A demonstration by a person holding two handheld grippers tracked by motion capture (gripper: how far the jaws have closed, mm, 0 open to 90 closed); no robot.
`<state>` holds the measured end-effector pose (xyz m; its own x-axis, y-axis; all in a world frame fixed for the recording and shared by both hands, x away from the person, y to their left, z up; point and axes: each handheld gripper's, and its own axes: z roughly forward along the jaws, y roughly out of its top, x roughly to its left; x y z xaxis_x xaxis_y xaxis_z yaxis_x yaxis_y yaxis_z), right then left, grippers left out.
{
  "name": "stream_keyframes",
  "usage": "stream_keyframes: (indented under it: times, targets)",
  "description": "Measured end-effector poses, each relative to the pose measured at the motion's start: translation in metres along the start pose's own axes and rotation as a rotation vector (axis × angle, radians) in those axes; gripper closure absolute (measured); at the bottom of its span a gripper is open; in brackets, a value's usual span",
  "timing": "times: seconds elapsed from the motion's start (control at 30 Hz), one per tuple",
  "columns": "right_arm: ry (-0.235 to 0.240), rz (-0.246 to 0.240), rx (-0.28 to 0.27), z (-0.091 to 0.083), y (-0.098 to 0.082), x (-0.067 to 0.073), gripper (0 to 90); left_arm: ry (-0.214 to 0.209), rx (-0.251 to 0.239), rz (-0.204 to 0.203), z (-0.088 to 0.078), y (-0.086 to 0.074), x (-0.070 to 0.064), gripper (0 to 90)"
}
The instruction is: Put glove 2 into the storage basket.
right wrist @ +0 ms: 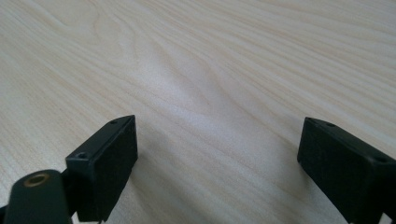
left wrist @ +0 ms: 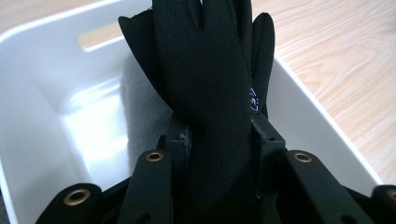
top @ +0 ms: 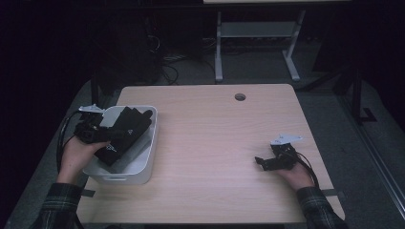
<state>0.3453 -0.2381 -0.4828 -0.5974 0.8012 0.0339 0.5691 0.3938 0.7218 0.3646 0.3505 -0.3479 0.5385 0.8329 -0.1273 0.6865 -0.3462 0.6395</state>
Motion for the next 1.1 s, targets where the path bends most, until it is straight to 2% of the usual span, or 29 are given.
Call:
stream_keyframes:
  times: [0.17, 0.3, 0.43, 0.53, 0.7, 0.83, 1.1]
  targets:
    - [-0.001, 0.001, 0.0, 0.0, 0.0, 0.0, 11.9, 0.019, 0.042, -0.023, 0.015, -0.005, 0.006, 64.7]
    - [-0.001, 0.0, 0.0, 0.0, 0.0, 0.0, 11.9, 0.031, 0.05, -0.05, 0.02, -0.008, 0.012, 62.5]
    - [0.0, 0.001, 0.0, 0.0, 0.0, 0.0, 11.9, 0.057, 0.055, -0.04, 0.022, -0.009, 0.013, 49.3]
    - [-0.001, 0.0, 0.0, 0.0, 0.0, 0.0, 11.9, 0.092, 0.034, -0.033, 0.021, -0.009, 0.013, 39.4]
    - [-0.001, 0.0, 0.0, 0.0, 0.0, 0.0, 11.9, 0.118, -0.019, -0.049, 0.014, -0.006, 0.014, 27.8]
    - [-0.001, 0.002, 0.0, 0.0, 0.0, 0.0, 11.9, 0.119, -0.055, -0.033, 0.004, -0.001, 0.008, 25.1]
    - [-0.002, 0.003, 0.001, 0.0, 0.0, 0.0, 11.8, 0.079, -0.108, 0.011, -0.002, 0.013, -0.013, 24.4]
